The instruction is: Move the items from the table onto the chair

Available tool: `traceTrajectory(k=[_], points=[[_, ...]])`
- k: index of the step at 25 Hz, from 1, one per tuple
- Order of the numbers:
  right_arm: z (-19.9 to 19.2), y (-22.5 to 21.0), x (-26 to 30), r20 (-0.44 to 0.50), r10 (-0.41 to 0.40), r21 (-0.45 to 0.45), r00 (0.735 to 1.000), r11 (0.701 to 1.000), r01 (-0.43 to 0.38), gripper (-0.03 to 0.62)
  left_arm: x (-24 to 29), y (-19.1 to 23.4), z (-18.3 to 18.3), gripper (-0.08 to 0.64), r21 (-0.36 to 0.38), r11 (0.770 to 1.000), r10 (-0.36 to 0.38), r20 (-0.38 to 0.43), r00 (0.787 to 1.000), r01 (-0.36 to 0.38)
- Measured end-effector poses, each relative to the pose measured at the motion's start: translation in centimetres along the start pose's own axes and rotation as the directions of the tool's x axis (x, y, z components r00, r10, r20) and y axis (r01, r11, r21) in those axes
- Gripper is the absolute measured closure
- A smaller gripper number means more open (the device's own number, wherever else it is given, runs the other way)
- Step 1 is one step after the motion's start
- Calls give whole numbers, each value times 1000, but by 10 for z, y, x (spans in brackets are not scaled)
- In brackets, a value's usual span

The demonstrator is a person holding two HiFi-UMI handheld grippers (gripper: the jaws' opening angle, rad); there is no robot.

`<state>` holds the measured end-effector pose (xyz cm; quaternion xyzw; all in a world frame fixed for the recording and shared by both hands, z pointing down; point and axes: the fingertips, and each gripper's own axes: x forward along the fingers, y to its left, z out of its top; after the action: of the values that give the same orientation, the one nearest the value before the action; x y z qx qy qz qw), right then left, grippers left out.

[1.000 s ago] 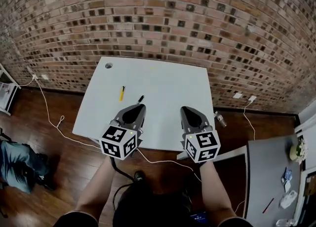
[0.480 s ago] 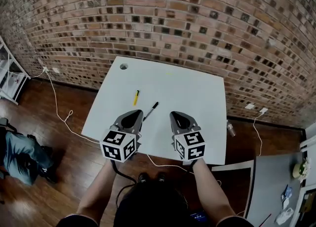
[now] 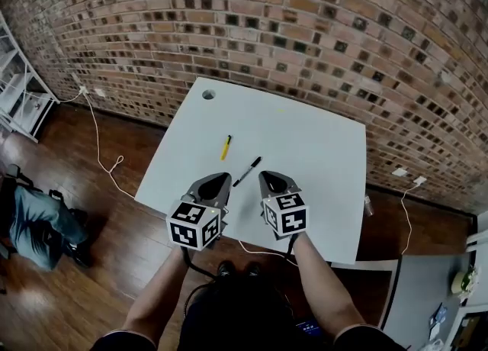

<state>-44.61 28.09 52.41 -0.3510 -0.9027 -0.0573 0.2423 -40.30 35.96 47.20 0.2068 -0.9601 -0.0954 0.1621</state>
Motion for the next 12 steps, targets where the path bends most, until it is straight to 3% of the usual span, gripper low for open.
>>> traceTrajectory(k=[12], points=[[-8,11,49,-67,-5,39,998,999,7,583,-3,30,-5,548,-38,999,17,-5,1000,-17]])
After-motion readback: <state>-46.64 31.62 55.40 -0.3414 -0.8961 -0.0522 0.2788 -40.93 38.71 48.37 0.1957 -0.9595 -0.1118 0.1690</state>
